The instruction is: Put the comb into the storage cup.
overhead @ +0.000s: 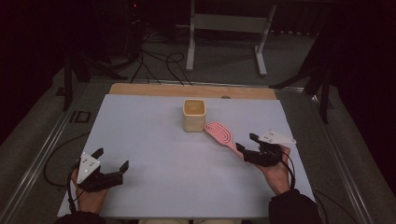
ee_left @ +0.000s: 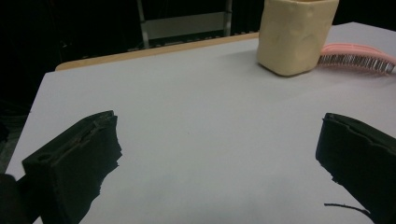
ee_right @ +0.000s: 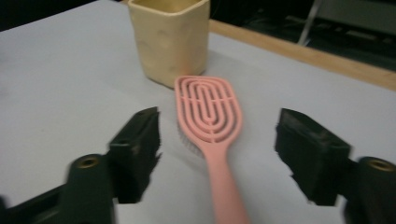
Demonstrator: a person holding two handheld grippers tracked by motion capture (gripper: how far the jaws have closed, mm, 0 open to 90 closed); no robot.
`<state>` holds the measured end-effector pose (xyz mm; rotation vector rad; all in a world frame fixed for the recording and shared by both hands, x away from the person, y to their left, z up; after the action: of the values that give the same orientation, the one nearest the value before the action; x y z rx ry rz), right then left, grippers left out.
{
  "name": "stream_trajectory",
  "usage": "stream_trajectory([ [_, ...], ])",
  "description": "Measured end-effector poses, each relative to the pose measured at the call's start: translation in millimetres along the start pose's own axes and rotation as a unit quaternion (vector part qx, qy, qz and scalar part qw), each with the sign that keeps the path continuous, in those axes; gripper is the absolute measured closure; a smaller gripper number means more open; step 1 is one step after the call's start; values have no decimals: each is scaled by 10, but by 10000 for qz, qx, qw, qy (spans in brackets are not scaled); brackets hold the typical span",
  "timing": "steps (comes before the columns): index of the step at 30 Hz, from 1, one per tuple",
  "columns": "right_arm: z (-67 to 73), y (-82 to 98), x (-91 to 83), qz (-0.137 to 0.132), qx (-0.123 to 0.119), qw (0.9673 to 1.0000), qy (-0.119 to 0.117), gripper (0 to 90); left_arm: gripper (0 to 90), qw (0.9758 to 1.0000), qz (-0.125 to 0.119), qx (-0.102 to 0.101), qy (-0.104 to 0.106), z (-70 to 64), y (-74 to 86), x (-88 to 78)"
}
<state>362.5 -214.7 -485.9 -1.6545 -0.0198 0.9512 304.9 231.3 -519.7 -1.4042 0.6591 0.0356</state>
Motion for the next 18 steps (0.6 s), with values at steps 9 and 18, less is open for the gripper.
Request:
stream_trajectory([
  [9, -135, 223, -201, -336, 159, 9986, 374, 97, 1, 9997, -196, -162, 65, 59, -110, -45],
  [18, -137, 386, -360, -779, 247, 9958, 413, 97, 1, 9993, -324, -124, 152, 74, -241, -23],
])
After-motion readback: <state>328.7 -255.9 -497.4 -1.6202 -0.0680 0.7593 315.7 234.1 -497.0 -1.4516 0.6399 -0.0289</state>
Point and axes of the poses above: each handheld gripper's, and its own axes: x roughly forward along the jaws, y roughly out of its underside, z roughly to its left, the point moved 8 cm from there along x, roughly forward along the jaws, and after that the axes turned 6 degrees about z, right-handed, at the moved point
